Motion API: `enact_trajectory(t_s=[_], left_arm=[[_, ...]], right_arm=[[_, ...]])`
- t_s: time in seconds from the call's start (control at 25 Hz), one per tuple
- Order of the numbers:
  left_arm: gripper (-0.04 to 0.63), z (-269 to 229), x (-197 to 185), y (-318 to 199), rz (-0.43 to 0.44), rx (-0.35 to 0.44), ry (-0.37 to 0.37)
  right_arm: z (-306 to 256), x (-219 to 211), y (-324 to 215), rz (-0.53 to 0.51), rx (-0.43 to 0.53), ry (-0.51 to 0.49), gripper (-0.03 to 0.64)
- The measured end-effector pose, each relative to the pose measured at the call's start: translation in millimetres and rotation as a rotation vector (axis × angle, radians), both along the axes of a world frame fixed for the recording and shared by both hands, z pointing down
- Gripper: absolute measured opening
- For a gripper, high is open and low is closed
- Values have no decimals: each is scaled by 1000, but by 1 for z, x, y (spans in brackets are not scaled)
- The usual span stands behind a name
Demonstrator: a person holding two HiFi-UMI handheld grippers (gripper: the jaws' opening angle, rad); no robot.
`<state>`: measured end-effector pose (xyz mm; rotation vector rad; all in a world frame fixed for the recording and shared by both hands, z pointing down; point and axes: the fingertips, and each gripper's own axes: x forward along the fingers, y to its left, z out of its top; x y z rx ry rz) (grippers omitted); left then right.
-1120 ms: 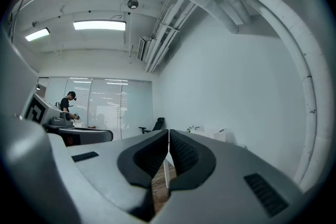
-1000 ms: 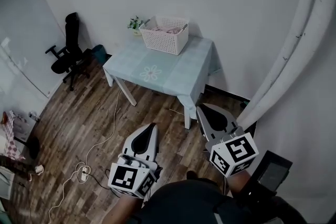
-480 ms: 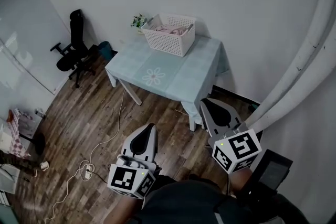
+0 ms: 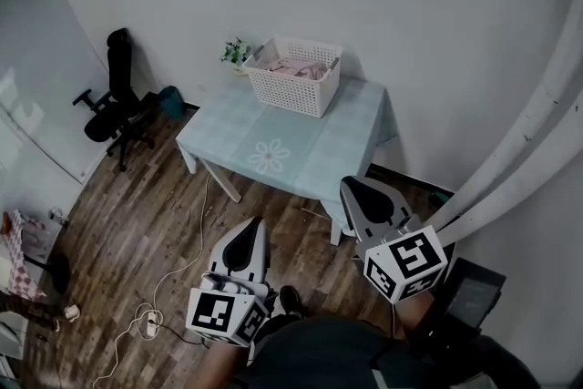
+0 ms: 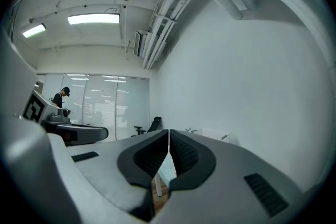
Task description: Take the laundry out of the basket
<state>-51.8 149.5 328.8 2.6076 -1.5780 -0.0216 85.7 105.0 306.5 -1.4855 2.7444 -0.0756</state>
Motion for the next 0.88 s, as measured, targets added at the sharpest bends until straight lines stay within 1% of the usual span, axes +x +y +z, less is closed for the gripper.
enact_trajectory(t_s=[0.12,0.24,0.36,0.52,0.64,0.8,0.88], left_arm=[[8,-4,-14,-23,34,14,23],[8,-8,-30,-46,71,45,49],[8,-5,-50,-63,67,33,37],[8,-10,-65,-87,95,48,49],[8,-7,-80,-102,112,41,54],[8,-1,-98,-119,135,33,70],[8,-2,-106,-127,150,34,98]], right_arm=[[-4,-18,-21,18,18,31,18],[-3,-38,-43,32,8,35,18],[1,-56,-60,32,-13,39,18],[-1,-73,-81,47,-15,43,18],[0,-91,-93,53,-19,58,18],[5,-109,-110,71,-35,77,18],[7,-118,-117,79,-41,84,18]])
